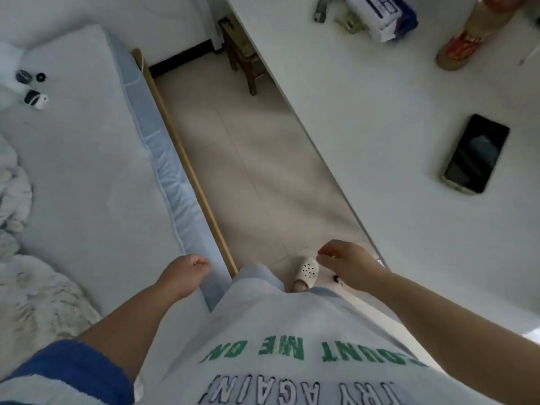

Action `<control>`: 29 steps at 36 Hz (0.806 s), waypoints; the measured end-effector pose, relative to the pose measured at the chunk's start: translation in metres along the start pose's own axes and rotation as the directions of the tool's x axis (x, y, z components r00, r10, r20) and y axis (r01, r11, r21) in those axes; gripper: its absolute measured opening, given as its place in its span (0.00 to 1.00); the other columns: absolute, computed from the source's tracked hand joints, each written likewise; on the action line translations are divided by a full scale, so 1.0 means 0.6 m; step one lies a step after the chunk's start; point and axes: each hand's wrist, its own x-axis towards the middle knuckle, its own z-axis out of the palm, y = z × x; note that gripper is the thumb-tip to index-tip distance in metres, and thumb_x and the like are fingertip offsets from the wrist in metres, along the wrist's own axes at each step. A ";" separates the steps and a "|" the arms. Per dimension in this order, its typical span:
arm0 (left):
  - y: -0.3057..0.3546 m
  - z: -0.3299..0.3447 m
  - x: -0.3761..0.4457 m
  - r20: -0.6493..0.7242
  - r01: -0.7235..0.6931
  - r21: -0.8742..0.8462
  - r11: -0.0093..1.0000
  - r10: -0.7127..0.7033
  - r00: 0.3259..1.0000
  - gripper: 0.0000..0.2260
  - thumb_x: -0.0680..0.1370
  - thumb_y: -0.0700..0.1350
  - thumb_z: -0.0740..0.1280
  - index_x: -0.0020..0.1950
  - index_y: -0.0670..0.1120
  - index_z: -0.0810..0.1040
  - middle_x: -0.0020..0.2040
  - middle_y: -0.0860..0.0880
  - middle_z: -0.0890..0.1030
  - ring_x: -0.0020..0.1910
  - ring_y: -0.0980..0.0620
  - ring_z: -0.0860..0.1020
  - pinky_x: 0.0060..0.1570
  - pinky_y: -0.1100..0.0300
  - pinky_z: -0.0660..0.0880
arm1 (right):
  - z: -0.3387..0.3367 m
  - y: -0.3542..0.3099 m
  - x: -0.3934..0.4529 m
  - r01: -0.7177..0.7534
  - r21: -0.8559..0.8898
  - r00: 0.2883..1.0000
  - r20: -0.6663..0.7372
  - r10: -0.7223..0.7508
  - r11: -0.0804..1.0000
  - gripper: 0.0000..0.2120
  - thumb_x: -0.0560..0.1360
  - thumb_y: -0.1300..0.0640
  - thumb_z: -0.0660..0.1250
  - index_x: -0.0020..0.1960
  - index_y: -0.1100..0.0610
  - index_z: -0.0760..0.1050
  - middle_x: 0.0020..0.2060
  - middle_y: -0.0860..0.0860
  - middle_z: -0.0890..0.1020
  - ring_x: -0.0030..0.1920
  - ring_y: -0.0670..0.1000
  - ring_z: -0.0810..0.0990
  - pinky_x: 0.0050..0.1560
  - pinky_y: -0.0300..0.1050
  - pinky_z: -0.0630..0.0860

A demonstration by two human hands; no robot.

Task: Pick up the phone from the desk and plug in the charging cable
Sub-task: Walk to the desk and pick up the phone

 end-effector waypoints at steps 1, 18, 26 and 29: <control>0.019 -0.010 0.011 0.002 -0.023 -0.008 1.000 0.023 1.000 0.06 0.74 0.50 0.63 0.47 0.49 0.76 0.47 0.46 0.80 0.45 0.47 0.79 0.45 0.56 0.72 | -0.011 -0.010 0.003 0.014 0.036 0.999 -0.031 -0.013 0.999 0.09 0.73 0.50 0.63 0.51 0.50 0.78 0.40 0.45 0.77 0.42 0.47 0.75 0.35 0.32 0.67; 0.365 -0.136 0.181 0.356 -0.491 0.245 0.836 0.393 0.847 0.02 0.71 0.49 0.67 0.42 0.52 0.76 0.38 0.53 0.79 0.39 0.51 0.78 0.44 0.57 0.73 | -0.243 0.015 0.037 -0.284 0.527 0.403 -0.693 0.598 0.801 0.34 0.69 0.45 0.67 0.70 0.57 0.62 0.68 0.58 0.65 0.69 0.58 0.61 0.69 0.52 0.61; 0.458 -0.121 0.148 0.408 -0.583 0.045 0.811 0.518 0.752 0.04 0.72 0.43 0.67 0.45 0.49 0.78 0.41 0.47 0.82 0.36 0.53 0.78 0.41 0.61 0.72 | -0.273 0.044 0.080 -0.372 0.646 0.362 -0.560 0.745 0.667 0.52 0.64 0.39 0.70 0.75 0.60 0.46 0.73 0.60 0.59 0.73 0.59 0.55 0.72 0.54 0.57; 0.466 -0.108 0.128 0.438 -0.564 -0.004 0.826 0.509 0.741 0.04 0.71 0.44 0.67 0.41 0.53 0.77 0.41 0.47 0.82 0.37 0.53 0.79 0.41 0.60 0.72 | -0.277 0.050 0.087 -0.373 0.658 0.343 -0.558 0.756 0.654 0.49 0.64 0.41 0.70 0.74 0.60 0.49 0.70 0.61 0.62 0.71 0.60 0.59 0.70 0.55 0.60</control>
